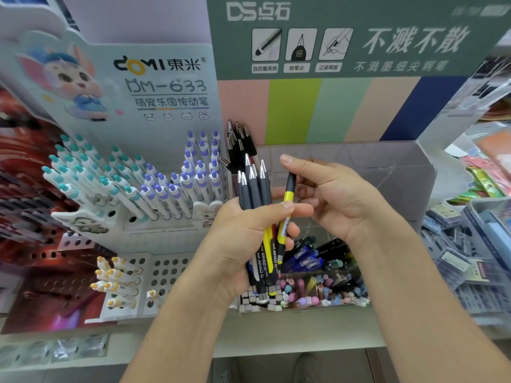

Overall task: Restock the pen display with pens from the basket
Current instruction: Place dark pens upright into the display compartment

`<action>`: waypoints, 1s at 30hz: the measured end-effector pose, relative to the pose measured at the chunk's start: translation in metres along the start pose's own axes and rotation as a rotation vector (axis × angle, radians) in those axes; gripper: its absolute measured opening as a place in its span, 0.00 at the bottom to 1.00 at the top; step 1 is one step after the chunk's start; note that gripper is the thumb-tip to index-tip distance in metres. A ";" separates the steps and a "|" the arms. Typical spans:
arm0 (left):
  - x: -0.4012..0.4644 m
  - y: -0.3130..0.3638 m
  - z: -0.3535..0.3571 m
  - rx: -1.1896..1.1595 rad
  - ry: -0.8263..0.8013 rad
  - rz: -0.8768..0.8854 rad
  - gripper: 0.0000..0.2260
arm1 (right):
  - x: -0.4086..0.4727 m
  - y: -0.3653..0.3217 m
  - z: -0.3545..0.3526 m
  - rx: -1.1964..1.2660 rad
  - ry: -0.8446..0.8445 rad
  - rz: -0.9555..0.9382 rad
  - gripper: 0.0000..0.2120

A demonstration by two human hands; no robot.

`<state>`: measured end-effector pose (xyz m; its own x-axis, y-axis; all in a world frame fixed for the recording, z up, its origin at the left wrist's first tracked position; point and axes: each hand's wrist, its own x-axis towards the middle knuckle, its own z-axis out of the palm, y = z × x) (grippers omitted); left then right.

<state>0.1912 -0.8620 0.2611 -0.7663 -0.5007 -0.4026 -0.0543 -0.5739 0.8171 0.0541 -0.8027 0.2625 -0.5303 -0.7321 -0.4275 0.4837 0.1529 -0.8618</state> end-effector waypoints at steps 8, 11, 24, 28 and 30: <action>-0.001 0.004 -0.002 -0.044 -0.022 -0.002 0.06 | 0.001 0.000 -0.003 0.151 -0.046 0.051 0.09; -0.002 0.003 -0.002 -0.004 -0.017 0.012 0.05 | 0.003 0.003 0.003 0.128 0.011 0.062 0.08; 0.000 0.002 0.001 -0.004 0.014 0.019 0.05 | 0.006 0.007 0.003 0.124 0.044 0.027 0.08; 0.001 0.002 0.000 -0.025 0.011 0.026 0.06 | 0.004 0.007 0.002 0.079 0.063 -0.006 0.09; 0.000 0.003 -0.001 -0.042 -0.002 0.029 0.06 | 0.001 0.006 0.002 0.030 0.014 -0.005 0.10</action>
<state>0.1915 -0.8642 0.2633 -0.7683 -0.5163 -0.3784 -0.0052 -0.5861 0.8102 0.0578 -0.8037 0.2578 -0.5427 -0.7232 -0.4270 0.5010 0.1292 -0.8557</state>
